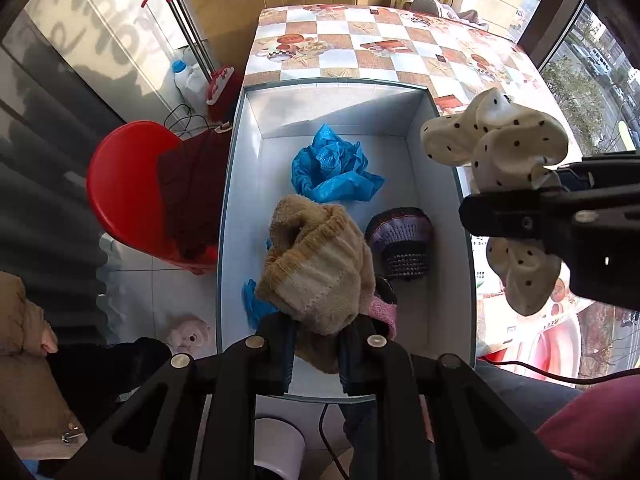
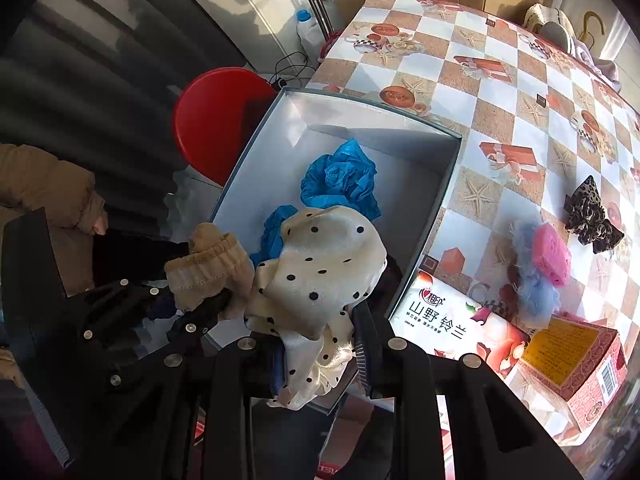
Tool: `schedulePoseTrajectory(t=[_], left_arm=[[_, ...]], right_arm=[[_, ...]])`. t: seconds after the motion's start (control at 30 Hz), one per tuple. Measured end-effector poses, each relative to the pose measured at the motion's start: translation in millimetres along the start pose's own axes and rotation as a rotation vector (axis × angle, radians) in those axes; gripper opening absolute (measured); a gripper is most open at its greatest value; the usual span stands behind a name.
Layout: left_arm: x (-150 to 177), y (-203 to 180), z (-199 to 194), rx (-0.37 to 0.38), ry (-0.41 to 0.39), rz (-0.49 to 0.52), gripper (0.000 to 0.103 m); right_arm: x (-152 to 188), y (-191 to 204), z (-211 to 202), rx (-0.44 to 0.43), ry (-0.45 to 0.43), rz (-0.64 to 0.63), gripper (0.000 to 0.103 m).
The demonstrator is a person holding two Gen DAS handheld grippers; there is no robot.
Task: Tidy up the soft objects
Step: 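Carry the beige sock and polka-dot scrunchie over the white box with both tools, then open both tools to drop the sock and scrunchie into the box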
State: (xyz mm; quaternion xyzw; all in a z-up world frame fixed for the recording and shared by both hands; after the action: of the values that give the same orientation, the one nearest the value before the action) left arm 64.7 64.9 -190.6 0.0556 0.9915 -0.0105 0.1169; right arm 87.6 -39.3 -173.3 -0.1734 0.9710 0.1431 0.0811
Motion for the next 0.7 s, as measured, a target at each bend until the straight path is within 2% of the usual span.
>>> schedulePoseTrajectory(t=[0.7], left_arm=[[2.4,3.8,8.1,-0.005,0.027,-0.006,0.019]], right_arm=[[-0.8,-1.6,8.5,-0.014,0.019,0.009,0.029]])
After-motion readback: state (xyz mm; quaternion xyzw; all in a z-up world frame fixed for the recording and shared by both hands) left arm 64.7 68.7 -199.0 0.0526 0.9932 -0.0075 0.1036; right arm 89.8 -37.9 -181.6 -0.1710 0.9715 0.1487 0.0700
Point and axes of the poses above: each gripper's, at about its wrist camera, not at the fingertips, and z roughly the way its jaws point, y to its left, x to its underside, the point moved 7 cm from there along z, roughly the way its jaws point, and after that the axes turned 12 degrees about -z, right-handed, at the moved point
